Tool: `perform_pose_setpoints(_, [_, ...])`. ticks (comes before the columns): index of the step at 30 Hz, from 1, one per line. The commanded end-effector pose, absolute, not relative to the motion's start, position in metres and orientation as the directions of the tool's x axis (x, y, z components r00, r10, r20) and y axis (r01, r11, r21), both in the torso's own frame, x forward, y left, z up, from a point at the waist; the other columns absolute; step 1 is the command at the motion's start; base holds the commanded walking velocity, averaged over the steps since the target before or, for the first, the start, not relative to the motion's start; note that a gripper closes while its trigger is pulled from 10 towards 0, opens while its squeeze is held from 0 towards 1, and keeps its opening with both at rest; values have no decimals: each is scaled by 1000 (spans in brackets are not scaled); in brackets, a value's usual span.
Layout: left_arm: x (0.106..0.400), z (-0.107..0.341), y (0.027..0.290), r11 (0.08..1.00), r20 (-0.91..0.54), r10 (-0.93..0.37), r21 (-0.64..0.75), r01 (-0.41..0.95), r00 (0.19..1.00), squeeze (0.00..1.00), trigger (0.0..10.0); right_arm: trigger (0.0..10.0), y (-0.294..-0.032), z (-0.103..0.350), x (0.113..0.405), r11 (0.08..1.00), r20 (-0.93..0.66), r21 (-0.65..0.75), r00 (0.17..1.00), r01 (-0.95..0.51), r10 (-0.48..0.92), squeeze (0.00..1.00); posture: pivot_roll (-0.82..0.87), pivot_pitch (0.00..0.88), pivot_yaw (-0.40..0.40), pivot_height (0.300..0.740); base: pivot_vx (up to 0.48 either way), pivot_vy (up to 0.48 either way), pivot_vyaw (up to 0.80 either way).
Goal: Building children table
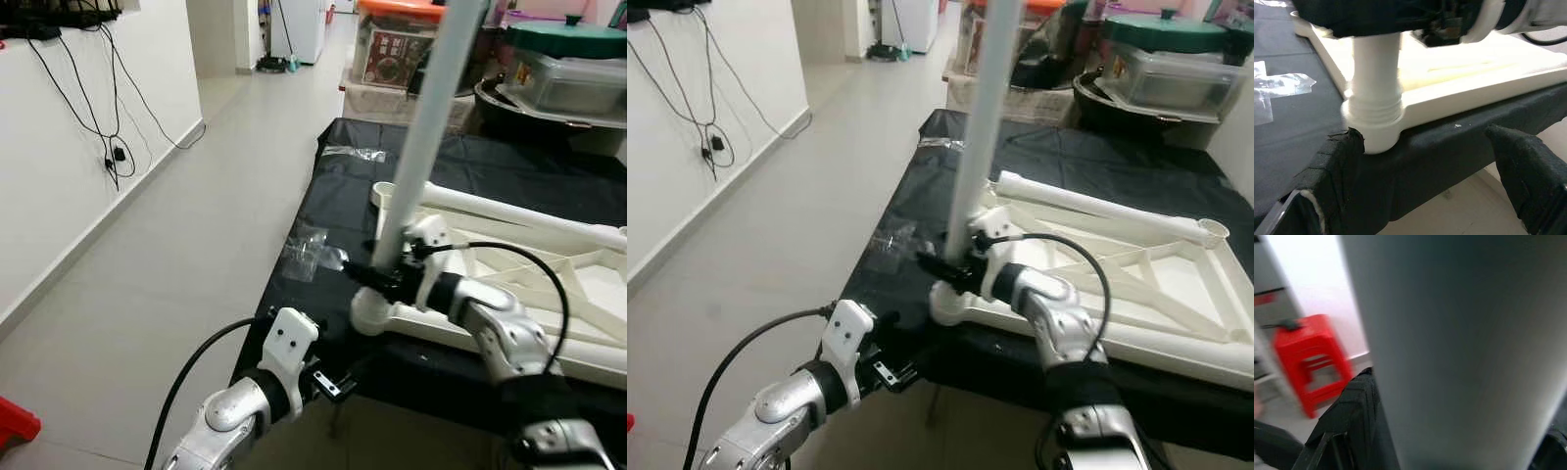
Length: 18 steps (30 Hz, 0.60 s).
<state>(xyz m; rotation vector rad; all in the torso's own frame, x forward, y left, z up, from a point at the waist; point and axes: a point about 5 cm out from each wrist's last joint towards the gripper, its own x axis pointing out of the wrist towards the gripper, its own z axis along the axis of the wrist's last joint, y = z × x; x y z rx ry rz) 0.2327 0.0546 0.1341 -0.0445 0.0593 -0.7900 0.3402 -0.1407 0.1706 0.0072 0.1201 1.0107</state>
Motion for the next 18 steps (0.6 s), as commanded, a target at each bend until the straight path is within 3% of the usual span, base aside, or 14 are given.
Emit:
perform_pose_setpoints(1, [230,134,54,701,-41,-713,-71,709,700,0,10000,10000,-122,167,341,441,-112,101,431,-892,896,0,190,48,-100,740,0,0,0])
perform_pose_setpoints(2, [230,134,54,702,-40,-712,-72,708,701,0,10000,314,-117,167,346,474,-108,94,464,-876,879,0,192,48,-101,740,0,0,0])
perform_pose_setpoints(5, [229,134,54,703,-41,-711,-73,708,702,0,10000,0,-108,167,357,572,-92,61,566,-818,819,0,192,49,-103,740,0,0,0])
perform_pose_setpoints(7, [229,134,54,702,-41,-711,-73,708,702,0,10000,0,-107,167,359,589,-87,49,584,-807,807,0,192,49,-103,740,0,0,0])
perform_pose_setpoints(10, [228,134,54,703,-41,-711,-77,707,702,0,10000,0,-110,166,372,804,-59,37,802,-594,595,0,187,48,-103,740,0,0,0])
perform_pose_setpoints(14, [228,134,54,703,-41,-711,-79,707,702,0,10000,0,-116,163,376,887,-64,52,885,-458,461,0,184,43,-104,740,0,0,0])
perform_pose_setpoints(16, [228,133,54,701,-41,-712,-81,708,700,0,10000,0,-131,160,374,991,-57,64,991,-121,125,0,174,35,-103,740,0,0,0])
perform_pose_setpoints(18, [228,133,54,701,-41,-712,-81,708,700,0,10000,0,-131,160,374,991,-57,64,991,-121,125,0,174,35,-103,740,0,0,0])
